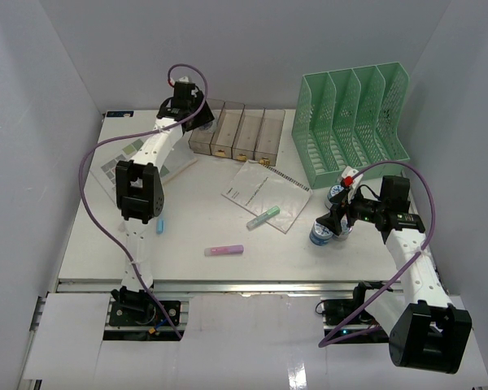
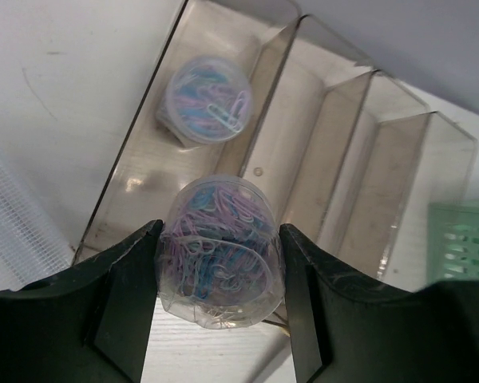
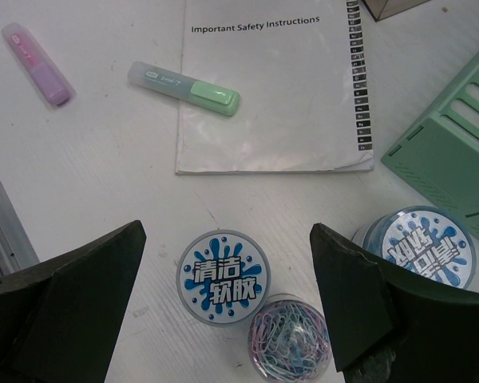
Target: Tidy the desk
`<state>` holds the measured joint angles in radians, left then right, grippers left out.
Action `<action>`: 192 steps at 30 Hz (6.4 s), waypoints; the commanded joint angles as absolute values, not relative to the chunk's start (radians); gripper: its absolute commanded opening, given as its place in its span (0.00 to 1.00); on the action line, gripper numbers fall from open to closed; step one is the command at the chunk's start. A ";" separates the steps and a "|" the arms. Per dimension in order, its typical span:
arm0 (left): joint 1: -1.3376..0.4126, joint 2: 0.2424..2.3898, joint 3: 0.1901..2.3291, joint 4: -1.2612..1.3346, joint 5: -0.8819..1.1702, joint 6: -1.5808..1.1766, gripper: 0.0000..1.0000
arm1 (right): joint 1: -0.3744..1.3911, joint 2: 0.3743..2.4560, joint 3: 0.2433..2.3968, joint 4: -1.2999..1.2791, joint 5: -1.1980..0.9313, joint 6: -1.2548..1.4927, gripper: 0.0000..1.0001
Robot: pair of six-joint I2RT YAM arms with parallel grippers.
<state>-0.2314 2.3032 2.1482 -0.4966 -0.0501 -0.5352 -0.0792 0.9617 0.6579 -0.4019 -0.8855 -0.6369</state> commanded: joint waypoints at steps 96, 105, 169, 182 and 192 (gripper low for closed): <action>-0.195 0.804 0.577 -0.050 0.580 -0.347 0.98 | -0.156 1.398 0.804 -0.808 -0.626 -1.567 0.49; -0.269 0.926 0.474 0.318 0.727 -0.828 0.98 | -0.159 1.219 0.900 -0.856 -0.625 -1.461 0.24; -0.780 1.589 1.004 0.203 0.347 -0.899 0.25 | 0.386 1.157 0.970 -0.375 -0.664 -0.707 0.85; -0.444 1.482 1.123 -0.190 0.146 -0.535 0.19 | 0.166 1.082 0.908 -0.379 -0.821 -0.665 0.92; -0.269 1.750 1.476 -0.259 -0.009 -0.368 0.20 | 0.061 0.970 0.673 -0.206 -0.954 -0.567 0.92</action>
<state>-0.2949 1.6424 1.3532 -0.2375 0.0710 -0.4519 0.0958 1.0153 0.7048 -0.3042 -0.8715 -0.6062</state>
